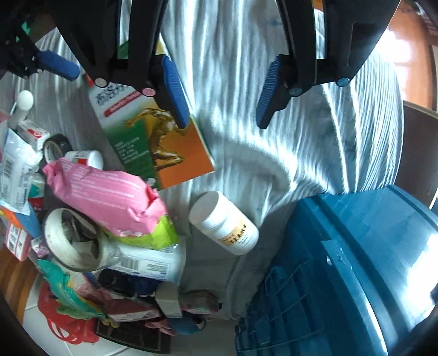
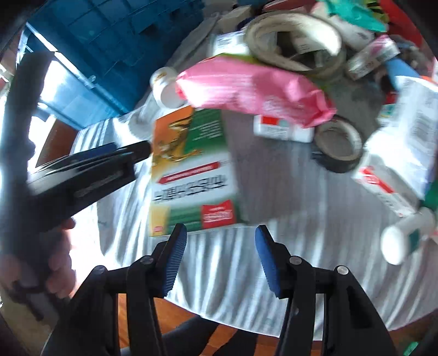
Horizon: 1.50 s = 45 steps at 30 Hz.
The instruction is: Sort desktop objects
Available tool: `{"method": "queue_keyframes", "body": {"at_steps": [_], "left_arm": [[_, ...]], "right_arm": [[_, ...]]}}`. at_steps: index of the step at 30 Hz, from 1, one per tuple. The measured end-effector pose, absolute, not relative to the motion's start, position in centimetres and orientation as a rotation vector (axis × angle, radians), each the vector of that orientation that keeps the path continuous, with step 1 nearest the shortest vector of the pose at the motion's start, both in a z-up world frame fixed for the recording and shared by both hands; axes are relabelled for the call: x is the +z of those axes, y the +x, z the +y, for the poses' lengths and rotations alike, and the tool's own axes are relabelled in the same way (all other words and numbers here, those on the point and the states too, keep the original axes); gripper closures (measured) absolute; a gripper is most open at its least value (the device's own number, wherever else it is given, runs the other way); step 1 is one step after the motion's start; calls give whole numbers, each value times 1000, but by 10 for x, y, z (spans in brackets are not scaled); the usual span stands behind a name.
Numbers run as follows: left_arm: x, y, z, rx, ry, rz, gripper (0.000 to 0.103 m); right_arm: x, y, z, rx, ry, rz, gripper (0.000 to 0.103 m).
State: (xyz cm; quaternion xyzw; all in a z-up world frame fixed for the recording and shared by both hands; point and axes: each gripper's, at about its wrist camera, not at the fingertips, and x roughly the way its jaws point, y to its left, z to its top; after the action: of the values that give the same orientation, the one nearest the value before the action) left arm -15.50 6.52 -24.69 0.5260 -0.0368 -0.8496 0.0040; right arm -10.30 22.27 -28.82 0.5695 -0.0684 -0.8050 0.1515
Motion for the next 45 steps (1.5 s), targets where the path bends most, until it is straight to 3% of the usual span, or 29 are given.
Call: {"method": "queue_keyframes", "body": {"at_steps": [4,6,8,12,15,24,31,34,41,42,44,45], "left_arm": [[-238,-140,96,-2707,1650,-54,22],[-243,-135,114,-2676,1662,-22,22],[-255,-135,122,-2609,1652,3,22],[-273,-130,122,-2472,1608,116,17],[-274,-125,128,-2465,1534,69,13],[-298,-138,137,-2459,1631,83,8],[-303,-135,135,-2550,1565,53,11],[-305,-134,133,-2569,1570,33,11],[-300,-131,133,-2625,1553,-24,12],[-297,-130,134,-2636,1541,-32,12],[-292,-129,133,-2655,1527,-41,12],[-290,-129,133,-2663,1521,-45,12]], "right_arm": [[-276,-96,260,-2429,1637,-183,50],[-271,-98,281,-2476,1638,-158,49],[-268,-97,298,-2511,1633,-142,35],[-263,-89,320,-2513,1618,-135,31],[-256,-81,332,-2570,1579,-157,18],[-265,-76,354,-2656,1610,-230,17],[-290,-89,363,-2698,1594,-272,17],[-292,-88,361,-2699,1588,-244,24],[-291,-87,360,-2693,1546,-221,25],[-291,-87,358,-2696,1554,-192,28],[-288,-86,355,-2702,1558,-168,54],[-287,-86,356,-2693,1561,-183,54]]}}
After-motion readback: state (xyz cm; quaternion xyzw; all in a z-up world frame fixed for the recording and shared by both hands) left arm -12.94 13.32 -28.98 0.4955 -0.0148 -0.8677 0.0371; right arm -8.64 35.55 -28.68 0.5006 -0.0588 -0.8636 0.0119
